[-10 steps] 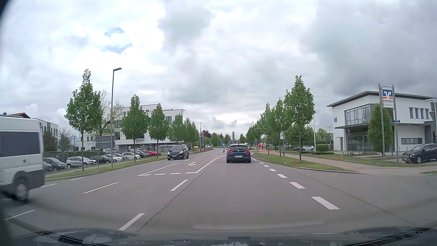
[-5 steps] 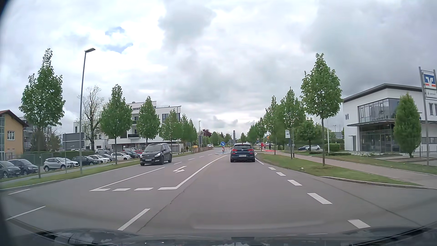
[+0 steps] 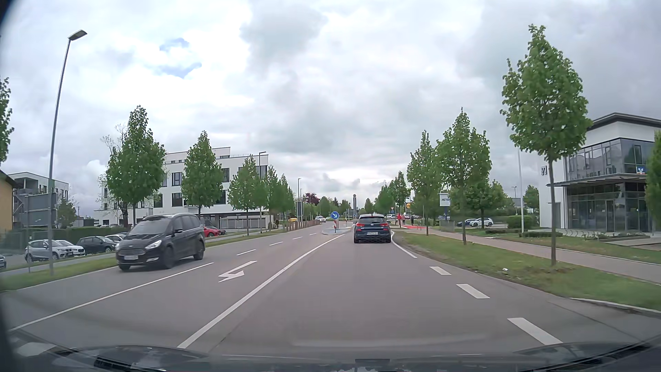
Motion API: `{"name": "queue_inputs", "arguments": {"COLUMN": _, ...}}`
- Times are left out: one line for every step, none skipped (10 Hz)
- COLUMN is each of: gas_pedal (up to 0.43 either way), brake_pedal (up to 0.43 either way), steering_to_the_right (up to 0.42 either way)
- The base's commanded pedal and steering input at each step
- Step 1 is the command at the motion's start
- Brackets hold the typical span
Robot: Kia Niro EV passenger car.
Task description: Follow the waypoints while adhering to traffic rules and regulations
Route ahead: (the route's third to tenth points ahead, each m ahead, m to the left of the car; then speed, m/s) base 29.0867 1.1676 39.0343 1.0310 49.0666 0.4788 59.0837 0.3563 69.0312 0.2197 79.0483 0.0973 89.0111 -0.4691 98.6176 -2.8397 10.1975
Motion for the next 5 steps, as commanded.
{"name": "queue_inputs", "arguments": {"gas_pedal": 0.02, "brake_pedal": 0.012, "steering_to_the_right": 0.001}}
{"name": "queue_inputs", "arguments": {"gas_pedal": 0.02, "brake_pedal": 0.012, "steering_to_the_right": 0.001}}
{"name": "queue_inputs", "arguments": {"gas_pedal": 0.02, "brake_pedal": 0.012, "steering_to_the_right": 0.002}}
{"name": "queue_inputs", "arguments": {"gas_pedal": 0.02, "brake_pedal": 0.012, "steering_to_the_right": 0.002}}
{"name": "queue_inputs", "arguments": {"gas_pedal": 0.02, "brake_pedal": 0.012, "steering_to_the_right": 0.002}}
